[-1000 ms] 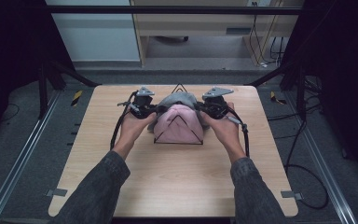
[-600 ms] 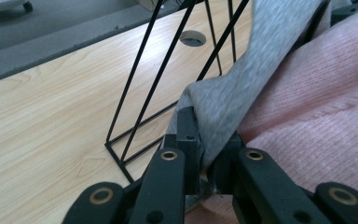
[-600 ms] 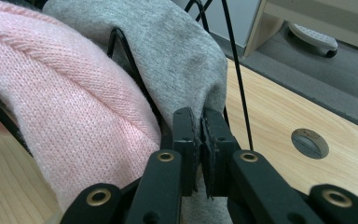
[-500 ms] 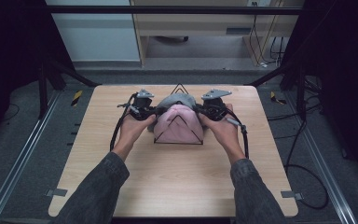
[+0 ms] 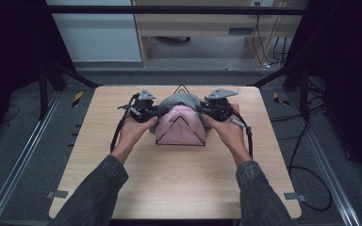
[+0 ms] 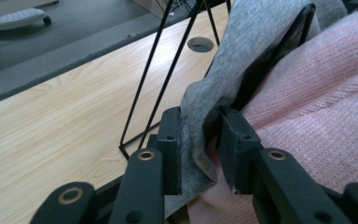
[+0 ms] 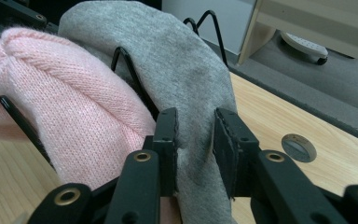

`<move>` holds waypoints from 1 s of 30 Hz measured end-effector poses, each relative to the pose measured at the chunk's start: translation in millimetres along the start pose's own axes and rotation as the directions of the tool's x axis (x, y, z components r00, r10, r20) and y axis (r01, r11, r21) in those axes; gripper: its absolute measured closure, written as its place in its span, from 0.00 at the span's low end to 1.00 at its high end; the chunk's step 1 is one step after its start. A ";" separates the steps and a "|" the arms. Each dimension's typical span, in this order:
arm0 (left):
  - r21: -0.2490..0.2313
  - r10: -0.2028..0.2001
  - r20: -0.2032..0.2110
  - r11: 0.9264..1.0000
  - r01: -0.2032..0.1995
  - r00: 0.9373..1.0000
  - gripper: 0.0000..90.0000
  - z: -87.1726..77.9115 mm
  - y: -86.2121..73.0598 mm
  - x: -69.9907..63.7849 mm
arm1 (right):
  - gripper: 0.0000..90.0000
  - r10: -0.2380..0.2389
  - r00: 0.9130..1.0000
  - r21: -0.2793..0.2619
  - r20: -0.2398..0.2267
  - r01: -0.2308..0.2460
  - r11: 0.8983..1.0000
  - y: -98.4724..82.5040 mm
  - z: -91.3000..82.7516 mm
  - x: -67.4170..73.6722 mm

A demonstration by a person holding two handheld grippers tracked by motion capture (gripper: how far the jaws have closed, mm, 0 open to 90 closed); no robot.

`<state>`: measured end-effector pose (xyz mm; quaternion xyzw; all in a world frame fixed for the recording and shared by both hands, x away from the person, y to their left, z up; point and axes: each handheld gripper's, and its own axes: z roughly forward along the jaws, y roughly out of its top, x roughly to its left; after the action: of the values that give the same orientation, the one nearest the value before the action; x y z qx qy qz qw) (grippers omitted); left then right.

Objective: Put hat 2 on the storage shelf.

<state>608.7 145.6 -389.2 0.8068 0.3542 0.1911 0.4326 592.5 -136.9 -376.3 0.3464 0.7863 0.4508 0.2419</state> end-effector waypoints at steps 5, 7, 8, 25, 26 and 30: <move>-0.012 0.004 -0.019 1.000 -0.004 1.000 0.70 -8.3 2.1 0.8 | 0.73 0.006 1.000 -0.007 0.011 -0.006 1.000 1.4 -5.3 -1.2; -0.012 0.028 -0.033 1.000 -0.028 0.999 0.63 -15.1 3.9 -0.9 | 0.67 0.016 1.000 -0.015 0.016 -0.016 1.000 2.8 -9.7 -0.9; -0.012 0.028 -0.033 1.000 -0.028 0.999 0.59 -15.1 3.9 -0.9 | 0.67 0.016 1.000 -0.015 0.016 -0.016 1.000 2.8 -9.7 -0.9; 0.006 0.080 0.071 0.997 -0.080 0.994 0.07 -66.4 -24.9 -19.7 | 0.15 0.066 0.997 -0.012 0.046 -0.065 0.998 -25.3 -64.3 17.7; 0.007 0.083 0.075 0.996 -0.083 0.994 0.07 -68.2 -28.5 -20.3 | 0.15 0.066 0.997 -0.012 0.046 -0.065 0.998 -25.3 -64.3 17.7; 0.017 0.087 0.089 0.996 -0.089 0.992 0.06 -79.1 -54.9 -28.4 | 0.13 0.074 0.996 0.025 0.040 -0.075 0.997 -48.6 -72.8 22.2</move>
<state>518.6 189.7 -391.4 0.8337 0.3011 0.1705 0.4303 511.9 -176.6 -385.8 0.3873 0.7739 0.4423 0.2355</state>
